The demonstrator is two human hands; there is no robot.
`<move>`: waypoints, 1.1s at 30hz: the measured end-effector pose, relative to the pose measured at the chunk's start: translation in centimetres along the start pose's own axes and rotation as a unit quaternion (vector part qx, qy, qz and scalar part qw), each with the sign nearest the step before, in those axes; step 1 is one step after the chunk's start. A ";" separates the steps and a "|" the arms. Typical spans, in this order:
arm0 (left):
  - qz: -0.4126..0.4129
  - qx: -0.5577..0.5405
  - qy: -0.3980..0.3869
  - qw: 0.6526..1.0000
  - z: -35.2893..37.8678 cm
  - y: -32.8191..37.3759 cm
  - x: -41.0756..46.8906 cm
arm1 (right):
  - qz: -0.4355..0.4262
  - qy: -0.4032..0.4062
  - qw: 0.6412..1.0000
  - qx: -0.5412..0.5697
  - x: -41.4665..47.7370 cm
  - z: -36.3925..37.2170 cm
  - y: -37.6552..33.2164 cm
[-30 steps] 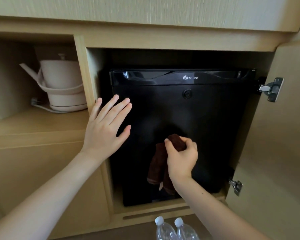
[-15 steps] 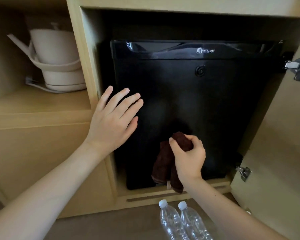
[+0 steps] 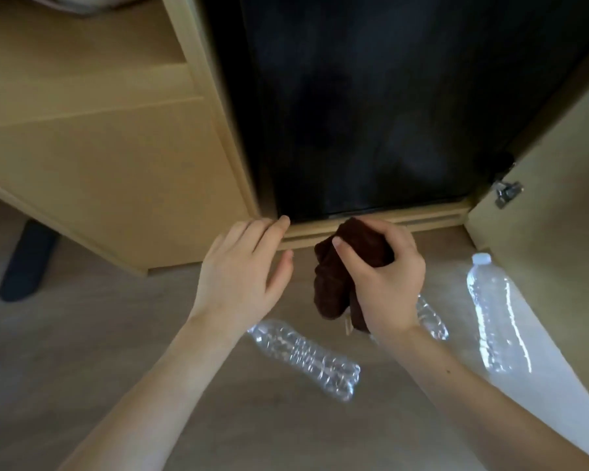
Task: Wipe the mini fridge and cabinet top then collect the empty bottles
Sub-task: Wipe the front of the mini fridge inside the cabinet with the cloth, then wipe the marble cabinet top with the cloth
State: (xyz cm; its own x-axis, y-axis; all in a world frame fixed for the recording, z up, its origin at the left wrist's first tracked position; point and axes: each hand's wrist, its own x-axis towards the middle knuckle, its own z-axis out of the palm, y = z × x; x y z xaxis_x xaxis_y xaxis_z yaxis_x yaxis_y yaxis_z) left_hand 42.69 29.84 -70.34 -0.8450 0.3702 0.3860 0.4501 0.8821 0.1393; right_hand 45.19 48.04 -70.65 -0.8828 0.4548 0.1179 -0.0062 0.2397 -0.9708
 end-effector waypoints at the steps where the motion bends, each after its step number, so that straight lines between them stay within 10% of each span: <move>1: -0.003 0.002 -0.017 1.000 -1.6 0.4 -0.5 | -0.003 -0.008 1.000 -0.005 -0.7 -0.8 -1.9; 7: -0.039 -0.031 -0.071 0.996 -19.0 3.8 0.1 | 0.082 -0.046 0.995 -0.032 -3.9 -8.2 -17.0; 19: -0.111 -0.071 -0.088 0.987 -62.2 16.7 10.3 | -0.008 -0.070 0.996 -0.058 -2.2 -23.9 -62.3; 33: -0.086 -0.027 0.079 0.993 -81.2 23.2 13.6 | -0.175 -0.150 0.973 -0.008 -2.5 -31.3 -79.1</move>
State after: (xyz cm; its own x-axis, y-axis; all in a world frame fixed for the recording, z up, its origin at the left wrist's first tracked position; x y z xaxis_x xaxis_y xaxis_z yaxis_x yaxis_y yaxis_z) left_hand 65.08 31.66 12.17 -0.8565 0.1619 0.4900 0.3223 0.9094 0.2629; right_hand 62.58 54.77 12.39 -0.9254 0.0723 0.3719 -0.3258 0.3493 -0.8785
